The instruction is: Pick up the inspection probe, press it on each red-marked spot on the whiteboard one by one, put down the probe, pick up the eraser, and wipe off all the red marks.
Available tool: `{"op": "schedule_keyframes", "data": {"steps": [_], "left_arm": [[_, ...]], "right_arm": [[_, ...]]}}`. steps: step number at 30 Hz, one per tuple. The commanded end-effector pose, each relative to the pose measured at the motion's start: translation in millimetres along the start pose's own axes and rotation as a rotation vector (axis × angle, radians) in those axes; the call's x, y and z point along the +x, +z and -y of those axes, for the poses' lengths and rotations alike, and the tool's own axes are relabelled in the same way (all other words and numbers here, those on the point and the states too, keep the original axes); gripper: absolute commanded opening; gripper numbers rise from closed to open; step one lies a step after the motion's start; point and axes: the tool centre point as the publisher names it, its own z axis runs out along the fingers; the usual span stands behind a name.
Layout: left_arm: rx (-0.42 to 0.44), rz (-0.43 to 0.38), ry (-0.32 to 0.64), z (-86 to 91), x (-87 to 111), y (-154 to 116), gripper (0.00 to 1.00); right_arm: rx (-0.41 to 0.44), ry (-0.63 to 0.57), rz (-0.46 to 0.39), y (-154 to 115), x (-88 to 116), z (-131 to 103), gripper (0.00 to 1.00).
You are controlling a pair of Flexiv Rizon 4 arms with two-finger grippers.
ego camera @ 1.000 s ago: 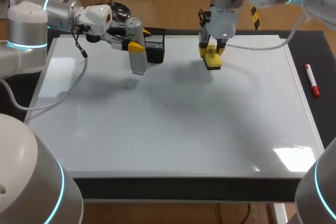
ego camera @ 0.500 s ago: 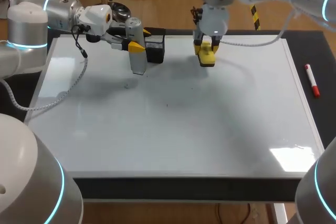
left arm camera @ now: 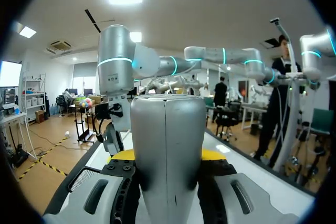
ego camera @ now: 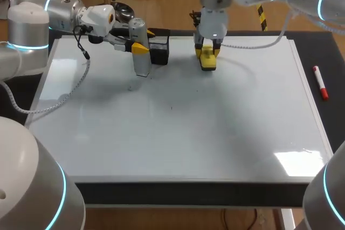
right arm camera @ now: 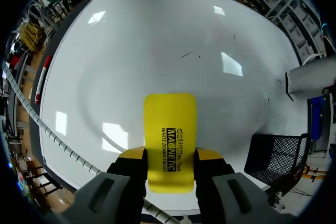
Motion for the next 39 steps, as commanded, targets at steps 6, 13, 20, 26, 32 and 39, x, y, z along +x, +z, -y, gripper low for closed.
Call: {"op": "schedule_keyframes", "data": {"steps": [6, 13, 20, 26, 32, 39], "left_arm": [[-0.001, 0.001, 0.0, 1.0, 0.2, 0, 0.0], [-0.001, 0.001, 0.0, 1.0, 0.2, 0, 0.0], [-0.001, 0.001, 0.0, 1.0, 0.2, 0, 0.0], [-0.001, 0.001, 0.0, 1.0, 0.2, 0, 0.0], [-0.001, 0.001, 0.0, 1.0, 0.2, 0, 0.0], [-0.001, 0.001, 0.0, 1.0, 0.2, 0, 0.0]], "right_arm": [[0.007, 0.004, -0.034, 1, -2, 7, 0.0], [0.029, 0.023, -0.061, -3, 7, 5, 0.0], [0.051, 0.043, -0.045, -1, 15, 2, 0.0], [0.065, 0.053, -0.038, 1, 15, 5, 0.0], [0.074, 0.063, -0.039, 5, 15, 6, 0.0], [0.089, 0.068, -0.036, 8, 15, 6, 0.0]]}}
